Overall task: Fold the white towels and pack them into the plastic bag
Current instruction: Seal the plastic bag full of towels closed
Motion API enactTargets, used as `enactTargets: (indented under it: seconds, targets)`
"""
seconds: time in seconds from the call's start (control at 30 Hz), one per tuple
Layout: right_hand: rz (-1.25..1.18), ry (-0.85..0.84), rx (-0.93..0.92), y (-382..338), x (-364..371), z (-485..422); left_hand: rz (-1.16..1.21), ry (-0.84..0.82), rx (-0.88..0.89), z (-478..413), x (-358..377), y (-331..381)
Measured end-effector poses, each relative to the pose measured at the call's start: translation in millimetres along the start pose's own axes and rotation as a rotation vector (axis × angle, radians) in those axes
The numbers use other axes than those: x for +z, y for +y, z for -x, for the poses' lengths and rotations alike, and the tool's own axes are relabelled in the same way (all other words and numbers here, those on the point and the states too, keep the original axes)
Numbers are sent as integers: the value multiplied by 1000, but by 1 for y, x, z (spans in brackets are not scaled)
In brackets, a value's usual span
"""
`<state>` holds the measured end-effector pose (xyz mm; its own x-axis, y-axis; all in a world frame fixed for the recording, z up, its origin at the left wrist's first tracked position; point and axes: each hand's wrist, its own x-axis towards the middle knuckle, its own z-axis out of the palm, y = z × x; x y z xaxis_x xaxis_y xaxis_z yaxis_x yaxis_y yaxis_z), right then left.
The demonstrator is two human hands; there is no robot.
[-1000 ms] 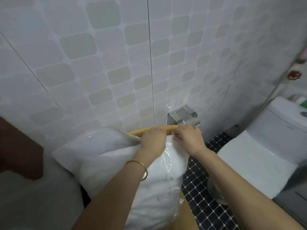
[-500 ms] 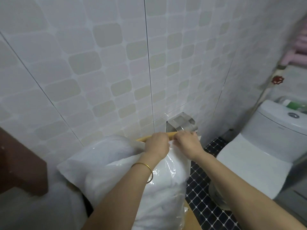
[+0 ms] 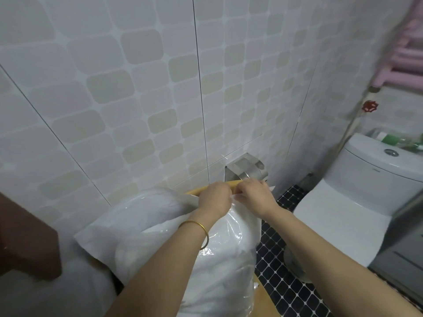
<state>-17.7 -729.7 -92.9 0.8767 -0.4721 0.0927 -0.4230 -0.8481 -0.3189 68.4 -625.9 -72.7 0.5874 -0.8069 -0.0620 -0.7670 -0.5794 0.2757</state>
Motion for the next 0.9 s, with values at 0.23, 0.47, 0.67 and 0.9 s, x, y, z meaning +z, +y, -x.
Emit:
enactTargets:
  seconds: [0.23,0.47,0.67,0.9]
  targets:
    - [-151,53,-4,0,-3,4,-79,115,11,4,8,8]
    - [-150,66,27,4,-1,1,129,24,-107,2,-8,1]
    - [-68,66,-20,8,0,-2,69,45,-55,2,-6,11]
    - [-17,88,-44,6,5,2,-242,97,13,8,11,10]
